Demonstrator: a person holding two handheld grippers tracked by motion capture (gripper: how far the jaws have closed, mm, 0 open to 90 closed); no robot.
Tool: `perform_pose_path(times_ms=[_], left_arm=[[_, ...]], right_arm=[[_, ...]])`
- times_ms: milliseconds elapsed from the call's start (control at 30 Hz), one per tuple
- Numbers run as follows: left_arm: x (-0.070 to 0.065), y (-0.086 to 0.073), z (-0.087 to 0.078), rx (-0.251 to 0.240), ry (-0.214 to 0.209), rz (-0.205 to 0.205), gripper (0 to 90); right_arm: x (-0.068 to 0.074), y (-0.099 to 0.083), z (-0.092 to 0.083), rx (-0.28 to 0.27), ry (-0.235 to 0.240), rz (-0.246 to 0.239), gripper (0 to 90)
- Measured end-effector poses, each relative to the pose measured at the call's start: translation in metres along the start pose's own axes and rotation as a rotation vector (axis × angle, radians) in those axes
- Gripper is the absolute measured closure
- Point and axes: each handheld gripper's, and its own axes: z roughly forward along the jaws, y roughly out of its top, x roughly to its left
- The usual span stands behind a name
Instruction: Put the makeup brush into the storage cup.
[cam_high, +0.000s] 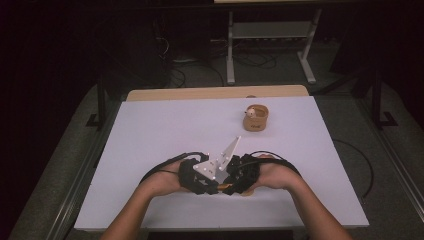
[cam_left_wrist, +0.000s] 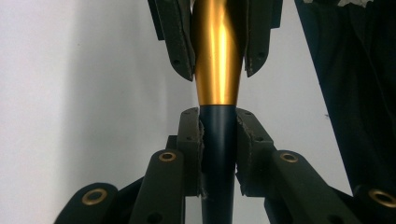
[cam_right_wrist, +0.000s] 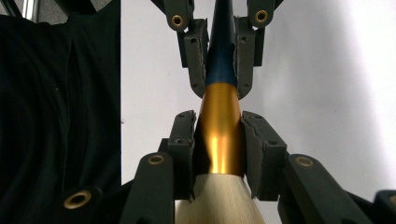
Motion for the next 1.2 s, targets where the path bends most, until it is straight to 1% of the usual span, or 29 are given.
perform_pose_path(times_ms=[100, 200, 300, 333, 400, 467, 500, 533, 633, 667, 767, 800, 867, 900, 967, 1000, 1033, 1067, 1100, 1133, 1167, 1200], left_arm=[[-0.001, 0.0, 0.0, -0.008, -0.008, -0.011, 74.0], [0.0, 0.0, -0.001, -0.003, -0.01, -0.007, 74.2], [-0.001, -0.001, -0.001, -0.003, -0.018, -0.021, 74.3], [-0.001, -0.001, -0.001, -0.011, -0.017, -0.035, 74.3], [0.0, -0.002, -0.001, -0.002, -0.013, -0.027, 74.3], [0.001, -0.002, -0.001, -0.005, -0.007, -0.03, 74.3], [0.0, -0.003, -0.001, -0.017, -0.009, -0.044, 74.3], [0.001, -0.003, -0.002, -0.011, -0.006, -0.033, 74.3], [0.002, -0.005, -0.003, -0.019, 0.003, -0.032, 74.3], [0.002, -0.005, -0.004, -0.021, 0.008, -0.034, 74.3], [0.002, -0.006, -0.005, -0.03, 0.03, -0.042, 74.3], [0.002, -0.007, -0.006, -0.037, 0.03, -0.054, 74.3], [0.003, -0.009, -0.007, -0.051, 0.039, -0.077, 74.3], [0.002, -0.01, -0.007, -0.061, 0.041, -0.105, 74.2], [0.003, -0.012, -0.008, -0.072, 0.064, -0.127, 74.3], [0.003, -0.012, -0.009, -0.083, 0.076, -0.132, 74.3], [0.004, -0.014, -0.01, -0.098, 0.077, -0.151, 74.3], [0.004, -0.014, -0.011, -0.103, 0.082, -0.155, 74.2], [0.005, -0.015, -0.012, -0.118, 0.094, -0.162, 74.3], [0.005, -0.016, -0.012, -0.127, 0.094, -0.173, 74.3], [0.004, -0.017, -0.013, -0.131, 0.104, -0.176, 74.3], [0.004, -0.017, -0.013, -0.141, 0.115, -0.185, 74.2]], right_arm=[[0.0, 0.0, 0.0, -0.005, 0.006, -0.001, 65.6], [0.0, -0.001, 0.0, -0.008, 0.009, -0.002, 65.6], [0.0, -0.001, 0.001, -0.012, 0.011, -0.009, 63.7], [0.0, -0.001, 0.001, -0.015, 0.008, -0.007, 60.1], [-0.002, -0.002, 0.0, -0.033, 0.003, 0.005, 56.4], [-0.003, -0.003, -0.002, -0.05, 0.003, 0.009, 49.4], [-0.003, -0.004, -0.003, -0.057, 0.002, 0.014, 46.8], [-0.004, -0.004, -0.004, -0.076, 0.003, 0.014, 42.9], [-0.006, -0.006, -0.007, -0.114, 0.005, 0.028, 34.3], [-0.006, -0.007, -0.008, -0.121, -0.006, 0.043, 30.9], [-0.007, -0.009, -0.011, -0.16, -0.016, 0.059, 24.6], [-0.007, -0.009, -0.013, -0.172, -0.025, 0.074, 23.1], [-0.008, -0.011, -0.017, -0.2, -0.042, 0.063, 18.9], [-0.008, -0.012, -0.019, -0.207, -0.046, 0.066, 17.0], [-0.009, -0.014, -0.023, -0.239, -0.064, 0.075, 15.1], [-0.009, -0.015, -0.025, -0.25, -0.072, 0.086, 14.8], [-0.01, -0.016, -0.027, -0.258, -0.085, 0.097, 14.4], [-0.011, -0.017, -0.029, -0.274, -0.102, 0.109, 14.0], [-0.011, -0.018, -0.03, -0.286, -0.111, 0.125, 14.0], [-0.012, -0.02, -0.032, -0.309, -0.117, 0.155, 14.0], [-0.013, -0.022, -0.034, -0.33, -0.119, 0.181, 14.0], [-0.014, -0.023, -0.035, -0.345, -0.128, 0.18, 13.9]])
